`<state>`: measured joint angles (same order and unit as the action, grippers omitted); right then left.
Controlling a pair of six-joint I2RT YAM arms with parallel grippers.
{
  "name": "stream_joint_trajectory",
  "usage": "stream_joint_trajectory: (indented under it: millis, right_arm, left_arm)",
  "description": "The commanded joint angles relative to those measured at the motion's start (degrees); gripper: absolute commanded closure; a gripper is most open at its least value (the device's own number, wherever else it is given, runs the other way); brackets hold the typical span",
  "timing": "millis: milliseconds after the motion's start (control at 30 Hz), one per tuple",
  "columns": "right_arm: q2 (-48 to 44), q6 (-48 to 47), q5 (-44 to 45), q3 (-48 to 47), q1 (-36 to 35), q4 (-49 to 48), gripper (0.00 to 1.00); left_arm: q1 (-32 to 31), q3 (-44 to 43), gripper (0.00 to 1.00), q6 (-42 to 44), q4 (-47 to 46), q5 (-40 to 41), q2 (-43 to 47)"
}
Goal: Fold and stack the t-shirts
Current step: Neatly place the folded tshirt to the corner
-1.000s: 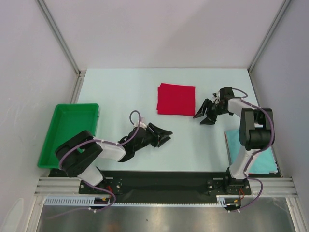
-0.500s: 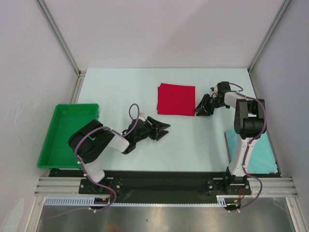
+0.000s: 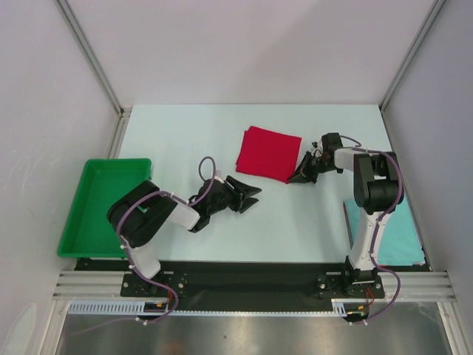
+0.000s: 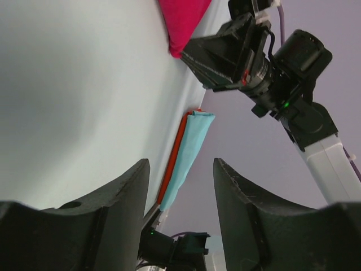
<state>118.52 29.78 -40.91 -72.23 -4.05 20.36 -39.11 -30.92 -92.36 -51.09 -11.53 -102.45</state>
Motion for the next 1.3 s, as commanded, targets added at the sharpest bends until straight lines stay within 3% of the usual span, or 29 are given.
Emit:
stream_joint_trajectory:
  millis: [0,133,167,233,267,333,433,567,800,1133,1167,1267]
  right_arm:
    - [-5.13,7.98,-3.47,6.02,-2.53,-4.44,1.00]
    - [-10.23,11.97,-3.48,11.05,-3.59,-4.72,0.97]
    - [-12.33,11.71,-2.87,11.40,-2.81,-3.85,0.88]
    - [-14.01,8.64,-2.25,10.71,-1.66,0.87,0.81]
    - [-15.58,7.58,-1.12,10.27,-0.88,2.74,0.70]
    - [-17.70,2.68,2.03,8.17,1.50,8.95,0.62]
    - [-22.09,-1.20,4.25,7.28,5.35,13.55,0.56]
    - [-26.05,-2.71,3.03,7.97,8.71,15.32,0.55]
    - [-29.93,-0.77,1.79,11.58,8.98,12.42,0.56]
    - [-28.17,-0.95,2.58,11.05,8.98,11.37,0.55]
    - [-27.21,-1.13,2.85,10.97,8.80,11.02,0.54]
    - [-24.75,-2.44,3.90,9.83,8.27,10.93,0.38]
  left_arm:
    - [0.35,-0.81,0.44,3.84,3.80,2.91,4.36]
    - [-0.61,-0.46,0.45,4.11,4.25,6.07,4.46]
    - [-1.05,-0.81,0.45,4.20,3.72,7.12,3.93]
    - [-2.89,-2.74,0.45,4.73,3.19,8.01,1.57]
    - [-3.59,-3.70,0.45,4.56,2.76,8.62,0.42]
    - [-5.79,-5.99,0.43,2.63,1.35,10.90,-3.25]
    - [-8.52,-9.15,0.29,0.51,0.20,15.65,-6.08]
    - [-11.07,-14.25,0.28,0.42,10.09,21.09,-8.20]
    - [-12.83,-22.33,0.40,-0.36,22.16,27.70,-11.62]
    - [-12.66,-27.97,0.46,-0.81,26.75,28.93,-17.16]
    - [-12.65,-28.23,0.50,-0.63,26.48,28.84,-17.69]
    - [-12.30,-28.94,0.66,-0.54,24.82,27.35,-18.48]
